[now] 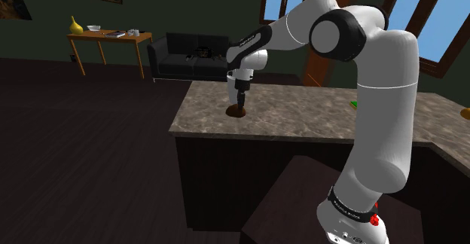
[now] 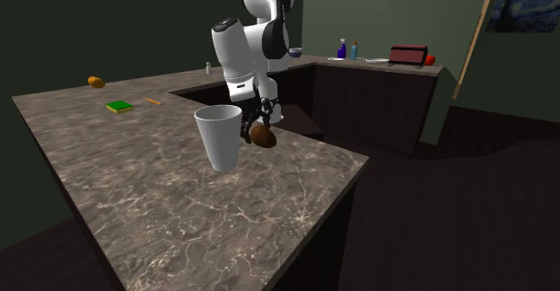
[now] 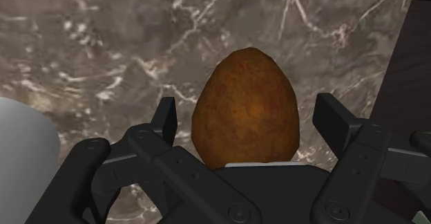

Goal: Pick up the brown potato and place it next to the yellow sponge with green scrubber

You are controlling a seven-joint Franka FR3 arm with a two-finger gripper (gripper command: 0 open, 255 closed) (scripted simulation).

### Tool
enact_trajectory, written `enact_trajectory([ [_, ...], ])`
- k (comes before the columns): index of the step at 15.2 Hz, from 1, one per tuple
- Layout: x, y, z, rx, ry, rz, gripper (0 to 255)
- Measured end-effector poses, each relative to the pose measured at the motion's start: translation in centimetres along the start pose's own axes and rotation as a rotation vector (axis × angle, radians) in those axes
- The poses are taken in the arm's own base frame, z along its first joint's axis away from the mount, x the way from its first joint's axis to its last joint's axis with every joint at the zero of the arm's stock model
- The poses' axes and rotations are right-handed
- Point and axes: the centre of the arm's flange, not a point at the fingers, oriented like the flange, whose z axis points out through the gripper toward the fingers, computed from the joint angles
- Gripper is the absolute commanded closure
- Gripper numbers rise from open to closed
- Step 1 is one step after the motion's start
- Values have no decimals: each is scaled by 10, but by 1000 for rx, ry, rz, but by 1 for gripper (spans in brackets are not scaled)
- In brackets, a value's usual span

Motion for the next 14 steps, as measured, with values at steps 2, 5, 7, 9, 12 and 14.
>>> enact_trajectory([
  [2, 0, 0, 0, 0, 0, 0, 0],
  [5, 0, 0, 0, -1, 1, 0, 255],
  [7, 0, 0, 0, -1, 0, 0, 255],
  [9, 0, 0, 0, -1, 0, 0, 255],
  [12, 0, 0, 0, -1, 0, 0, 255],
  [14, 0, 0, 0, -1, 0, 0, 255],
])
